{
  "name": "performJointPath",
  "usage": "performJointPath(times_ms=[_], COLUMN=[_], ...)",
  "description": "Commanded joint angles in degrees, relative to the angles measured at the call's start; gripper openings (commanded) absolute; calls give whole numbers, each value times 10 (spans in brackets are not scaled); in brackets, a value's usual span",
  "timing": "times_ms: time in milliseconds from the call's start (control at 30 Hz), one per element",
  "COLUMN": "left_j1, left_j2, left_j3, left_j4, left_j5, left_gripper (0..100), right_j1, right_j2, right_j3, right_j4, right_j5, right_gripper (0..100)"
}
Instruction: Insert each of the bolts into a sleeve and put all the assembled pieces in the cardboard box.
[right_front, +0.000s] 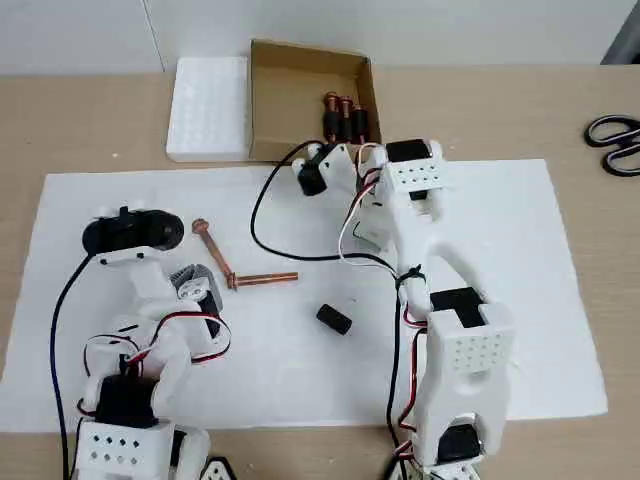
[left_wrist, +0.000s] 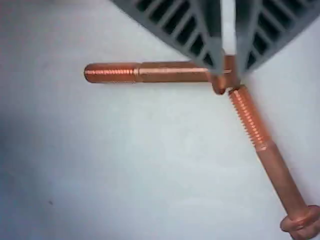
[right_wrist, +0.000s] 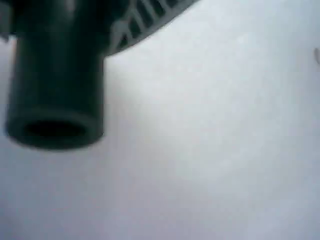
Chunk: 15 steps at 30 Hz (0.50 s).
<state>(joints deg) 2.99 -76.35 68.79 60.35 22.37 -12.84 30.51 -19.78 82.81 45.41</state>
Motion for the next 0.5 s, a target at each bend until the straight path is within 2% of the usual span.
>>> performJointPath(times_ms=[0,267,467], left_j1=[3,3,3], left_j2=[0,0,1], left_j3=[-28,-28,-23], left_j4=[-1,0,2], left_j5=[-5,-6,-6], left_gripper=[6,6,6], right_j1=[-5,-16,-34], right_j2=[-7,-8,-11], right_j3=[-53,-73,-73], right_j4=[33,67,86], right_j5=[-22,-56,-135], right_gripper=[7,7,7])
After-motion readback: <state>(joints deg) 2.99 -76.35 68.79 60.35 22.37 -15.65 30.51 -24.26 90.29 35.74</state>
